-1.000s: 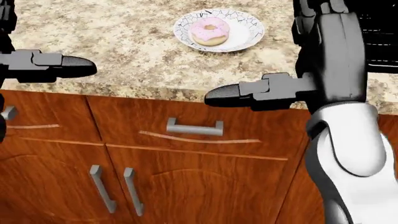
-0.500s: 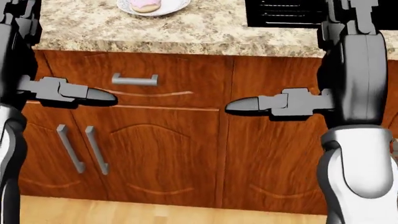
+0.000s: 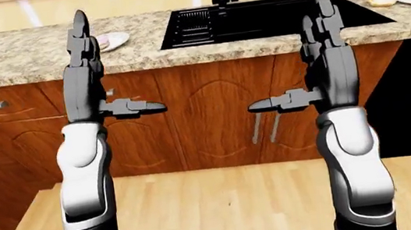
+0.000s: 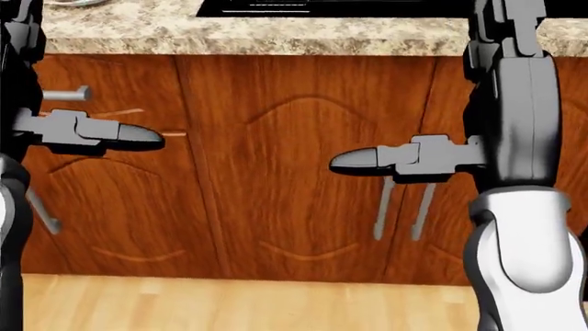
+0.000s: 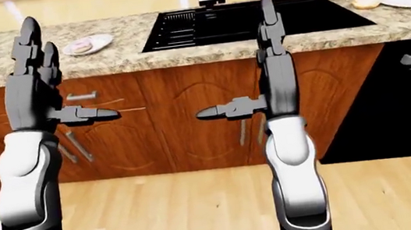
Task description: Place the pastries on the plates.
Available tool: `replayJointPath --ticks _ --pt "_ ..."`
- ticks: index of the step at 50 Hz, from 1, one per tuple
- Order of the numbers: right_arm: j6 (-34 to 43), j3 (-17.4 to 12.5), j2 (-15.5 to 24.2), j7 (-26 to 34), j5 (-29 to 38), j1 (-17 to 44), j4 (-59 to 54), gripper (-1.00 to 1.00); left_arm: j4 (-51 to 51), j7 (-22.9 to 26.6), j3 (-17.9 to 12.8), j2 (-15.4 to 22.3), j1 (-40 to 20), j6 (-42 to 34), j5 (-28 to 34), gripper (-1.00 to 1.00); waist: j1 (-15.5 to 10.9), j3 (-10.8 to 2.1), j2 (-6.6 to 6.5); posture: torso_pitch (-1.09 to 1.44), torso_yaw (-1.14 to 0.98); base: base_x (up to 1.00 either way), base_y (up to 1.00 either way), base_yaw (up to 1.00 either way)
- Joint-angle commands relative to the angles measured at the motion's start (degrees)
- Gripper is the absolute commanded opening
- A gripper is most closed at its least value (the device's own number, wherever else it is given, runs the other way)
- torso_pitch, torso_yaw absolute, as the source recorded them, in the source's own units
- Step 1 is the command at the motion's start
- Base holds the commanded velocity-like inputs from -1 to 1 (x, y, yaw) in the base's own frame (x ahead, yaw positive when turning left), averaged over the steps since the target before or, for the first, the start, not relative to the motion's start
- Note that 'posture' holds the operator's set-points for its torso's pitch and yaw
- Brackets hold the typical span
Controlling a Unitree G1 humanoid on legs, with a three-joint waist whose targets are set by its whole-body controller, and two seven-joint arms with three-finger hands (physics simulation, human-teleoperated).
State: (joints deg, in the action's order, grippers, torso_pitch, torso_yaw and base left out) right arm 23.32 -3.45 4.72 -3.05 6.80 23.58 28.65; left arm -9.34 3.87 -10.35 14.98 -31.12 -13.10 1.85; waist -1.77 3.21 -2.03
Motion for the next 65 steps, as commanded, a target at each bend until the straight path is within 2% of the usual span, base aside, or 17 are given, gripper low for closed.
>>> replayJointPath --ticks 1,2,3,8,11,13,14,25,31,32,37,39,44,48,53,56,65 --pt "-1.0 -0.1 0.3 0.0 0.3 1.2 2.2 1.00 -1.4 -0.3 -0.5 0.6 -1.2 1.5 0.0 1.00 -0.2 -1.22 -0.67 0.00 0.00 0.00 -0.69 0.00" --pt "-0.8 -0.1 0.2 0.0 0.3 1.2 2.1 1.00 -1.4 -0.3 -0.5 0.6 -1.2 1.6 -0.1 1.00 -1.0 -2.09 -3.20 0.00 0.00 0.00 -0.80 0.00" --pt "-0.9 -0.1 0.1 -0.1 0.3 1.1 2.0 1.00 -1.2 -0.4 -0.5 0.5 -1.2 1.8 0.0 1.00 -0.7 -0.52 -0.89 0.00 0.00 0.00 -0.96 0.00" --pt "-0.7 -0.2 0.3 0.1 0.6 0.9 2.2 1.00 -1.3 -0.4 -0.5 0.6 -1.1 1.9 0.0 1.00 -0.1 -2.19 -1.96 0.00 0.00 0.00 -0.97 0.00" --pt "-0.4 -0.2 0.3 0.2 0.7 0.9 2.5 1.00 -1.5 -0.4 -0.4 0.5 -1.1 1.6 -0.1 1.00 -0.3 -1.20 1.47 0.00 0.00 0.01 -0.97 0.00" --pt "-0.3 -0.2 0.3 0.3 0.7 1.0 2.5 1.00 -1.4 -0.6 -0.4 0.5 -1.2 1.7 0.2 1.00 0.1 -3.28 8.11 0.00 0.00 0.00 -0.97 0.00" --pt "-0.1 -0.3 0.3 0.3 0.7 1.3 2.4 1.00 -1.3 -0.7 -0.5 0.6 -1.5 1.3 0.1 1.00 0.6 -1.48 5.34 0.00 0.00 0.02 -0.98 0.00" --pt "0.3 -0.6 0.2 -0.2 -0.3 2.1 2.4 1.00 -1.9 -0.7 -0.7 0.9 -1.5 0.8 -0.4 1.00 1.8 -1.43 -2.45 0.00 0.00 0.01 -0.88 -0.09" --pt "-0.7 -0.5 0.4 -1.1 -1.4 2.0 1.4 1.00 -1.5 -0.9 -0.6 0.8 -1.4 1.2 -0.2 1.00 1.3 -1.73 6.10 0.00 0.00 0.04 0.00 -0.99" --pt "-0.8 -0.6 0.4 -1.1 -1.5 2.0 1.4 1.00 -1.5 -1.0 -0.6 0.7 -1.5 1.1 -0.3 1.00 2.0 -2.03 3.59 0.00 0.00 0.00 0.00 -1.00" --pt "-0.3 0.3 1.0 -1.2 0.9 2.3 1.2 1.00 -1.8 -1.1 -0.7 0.7 -1.0 1.1 -0.2 1.00 2.4 -1.80 3.30 0.00 0.00 0.00 -0.20 -0.80" --pt "0.1 0.6 0.7 -0.5 1.5 2.4 0.9 1.00 -1.8 -1.1 -0.7 0.7 -0.9 1.2 -0.2 1.00 3.0 0.20 -1.76 0.00 0.00 0.00 -0.50 0.00" --pt "-0.2 0.1 -0.3 0.1 1.3 3.1 0.4 1.00 -1.8 -1.1 -0.8 0.7 -0.8 1.2 -0.2 1.00 2.9 -1.61 2.63 0.00 0.00 0.00 0.00 0.00" --pt "0.6 0.6 0.2 0.4 2.1 2.8 1.1 1.00 -2.5 -1.0 -0.8 0.8 -0.8 0.7 -0.2 1.00 2.6 -3.08 3.09 0.00 0.00 0.06 0.00 0.00" --pt "0.2 0.6 0.0 0.6 2.3 2.8 0.9 1.00 -2.8 -1.1 -1.1 1.1 -0.6 0.8 -0.2 1.00 2.9 0.83 -0.29 0.00 0.00 0.63 -0.13 0.00" --pt "0.4 0.4 0.0 0.9 2.3 2.6 1.4 1.00 -2.9 -1.0 -1.0 1.1 -0.6 0.7 -0.2 1.00 2.6 -0.44 -3.91 0.00 0.00 0.85 -0.24 0.00" --pt "0.7 0.6 0.0 1.0 1.6 3.9 1.0 1.00 -2.9 -0.8 -1.3 1.4 -0.6 0.8 -0.2 1.00 2.4 -1.61 -3.19 0.00 0.00 0.81 -0.51 0.00"
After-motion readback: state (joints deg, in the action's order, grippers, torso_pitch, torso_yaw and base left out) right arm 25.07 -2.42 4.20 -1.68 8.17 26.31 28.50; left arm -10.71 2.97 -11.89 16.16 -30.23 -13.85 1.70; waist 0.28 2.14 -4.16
